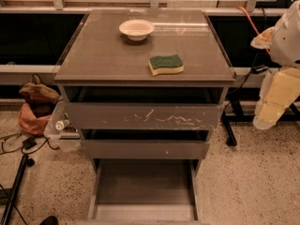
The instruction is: Place sponge into bottom drawer
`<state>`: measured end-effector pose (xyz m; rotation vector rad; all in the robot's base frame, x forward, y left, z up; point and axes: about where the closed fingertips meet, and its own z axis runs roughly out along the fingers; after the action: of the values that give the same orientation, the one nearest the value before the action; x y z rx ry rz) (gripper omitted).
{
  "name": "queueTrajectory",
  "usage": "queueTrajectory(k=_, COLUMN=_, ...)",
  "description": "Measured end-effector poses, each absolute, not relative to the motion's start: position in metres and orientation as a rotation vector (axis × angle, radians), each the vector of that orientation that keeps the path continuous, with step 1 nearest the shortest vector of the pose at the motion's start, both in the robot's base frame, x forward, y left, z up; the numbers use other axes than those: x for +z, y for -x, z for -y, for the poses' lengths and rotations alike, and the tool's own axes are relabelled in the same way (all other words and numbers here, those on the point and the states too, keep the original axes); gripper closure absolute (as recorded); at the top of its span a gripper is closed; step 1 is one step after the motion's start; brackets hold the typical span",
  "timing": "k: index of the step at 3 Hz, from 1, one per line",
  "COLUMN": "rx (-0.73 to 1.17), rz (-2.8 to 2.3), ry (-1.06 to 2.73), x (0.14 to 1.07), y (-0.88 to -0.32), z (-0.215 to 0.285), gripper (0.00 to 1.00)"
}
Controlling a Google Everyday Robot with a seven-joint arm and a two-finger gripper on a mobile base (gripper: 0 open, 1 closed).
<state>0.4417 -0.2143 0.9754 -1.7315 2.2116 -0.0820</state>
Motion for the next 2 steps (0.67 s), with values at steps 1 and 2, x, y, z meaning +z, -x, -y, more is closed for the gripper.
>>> queueTrajectory(k=1, rx=0.010, rz=-2.088, ry=1.738, x=0.965, y=-0.477, z=0.210, gripper=0.00)
queueTrajectory(k=2, rx=0.127, rz=-1.913, ry=1.757, x=0.944, y=-0.542, z=0.202, gripper=0.00)
